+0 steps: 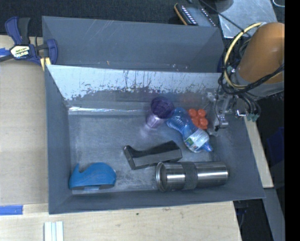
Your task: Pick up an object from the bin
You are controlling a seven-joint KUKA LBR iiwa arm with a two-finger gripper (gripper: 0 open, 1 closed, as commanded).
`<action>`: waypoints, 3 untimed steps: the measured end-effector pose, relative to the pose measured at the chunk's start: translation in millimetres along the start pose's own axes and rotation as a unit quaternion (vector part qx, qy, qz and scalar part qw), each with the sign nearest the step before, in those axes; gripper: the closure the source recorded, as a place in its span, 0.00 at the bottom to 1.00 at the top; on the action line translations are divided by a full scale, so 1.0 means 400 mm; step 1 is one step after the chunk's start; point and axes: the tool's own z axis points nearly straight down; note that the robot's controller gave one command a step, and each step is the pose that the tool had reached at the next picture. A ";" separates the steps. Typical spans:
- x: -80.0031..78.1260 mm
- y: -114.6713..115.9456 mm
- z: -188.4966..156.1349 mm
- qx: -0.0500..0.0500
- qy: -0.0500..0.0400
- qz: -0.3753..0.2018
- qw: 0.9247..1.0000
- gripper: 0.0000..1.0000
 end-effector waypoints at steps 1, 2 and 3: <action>-0.003 0.002 -0.013 0.001 -0.004 -0.001 1.000 0.00; 0.155 0.131 0.178 0.005 -0.021 -0.037 0.999 0.00; 0.119 0.156 0.175 0.001 -0.007 -0.017 1.000 0.00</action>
Offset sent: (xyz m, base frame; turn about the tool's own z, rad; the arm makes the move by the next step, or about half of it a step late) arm -0.0778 0.0599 -0.0873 -0.0793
